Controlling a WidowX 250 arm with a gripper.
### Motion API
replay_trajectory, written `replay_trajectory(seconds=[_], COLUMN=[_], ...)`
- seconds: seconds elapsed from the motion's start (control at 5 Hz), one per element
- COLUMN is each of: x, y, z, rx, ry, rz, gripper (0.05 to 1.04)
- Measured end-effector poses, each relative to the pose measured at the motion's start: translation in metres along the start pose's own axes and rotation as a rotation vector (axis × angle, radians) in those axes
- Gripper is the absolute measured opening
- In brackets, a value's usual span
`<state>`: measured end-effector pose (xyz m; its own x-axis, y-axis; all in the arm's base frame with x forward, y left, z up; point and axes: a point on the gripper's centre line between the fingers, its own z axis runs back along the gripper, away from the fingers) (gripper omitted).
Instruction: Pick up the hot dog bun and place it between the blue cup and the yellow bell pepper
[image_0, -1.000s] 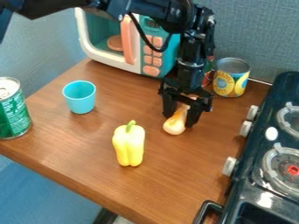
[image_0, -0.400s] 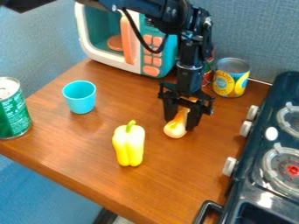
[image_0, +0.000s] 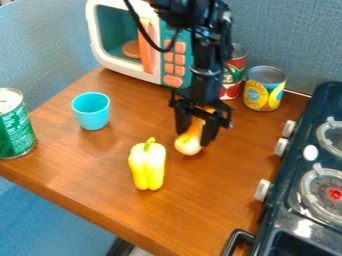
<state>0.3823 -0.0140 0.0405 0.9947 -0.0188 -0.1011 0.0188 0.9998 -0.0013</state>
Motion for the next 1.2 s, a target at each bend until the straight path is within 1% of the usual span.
replay_trajectory(seconds=[0.2, 0.4, 0.6, 0.8, 1.0, 1.2], x=[-0.018, -0.027, -0.031, -0.026, -0.025, -0.024], y=[0.043, 0.075, 0.092, 0.1, 0.102, 0.101], z=[-0.001, -0.004, 0.0, 0.007, -0.003, -0.007], rx=[0.019, 0.003, -0.006, -0.007, -0.006, -0.008], ry=[0.022, 0.042, 0.057, 0.045, 0.087, 0.087], rz=[0.105, 0.18, 0.226, 0.212, 0.176, 0.161], gripper=[0.695, 0.695, 0.695, 0.695, 0.695, 0.695])
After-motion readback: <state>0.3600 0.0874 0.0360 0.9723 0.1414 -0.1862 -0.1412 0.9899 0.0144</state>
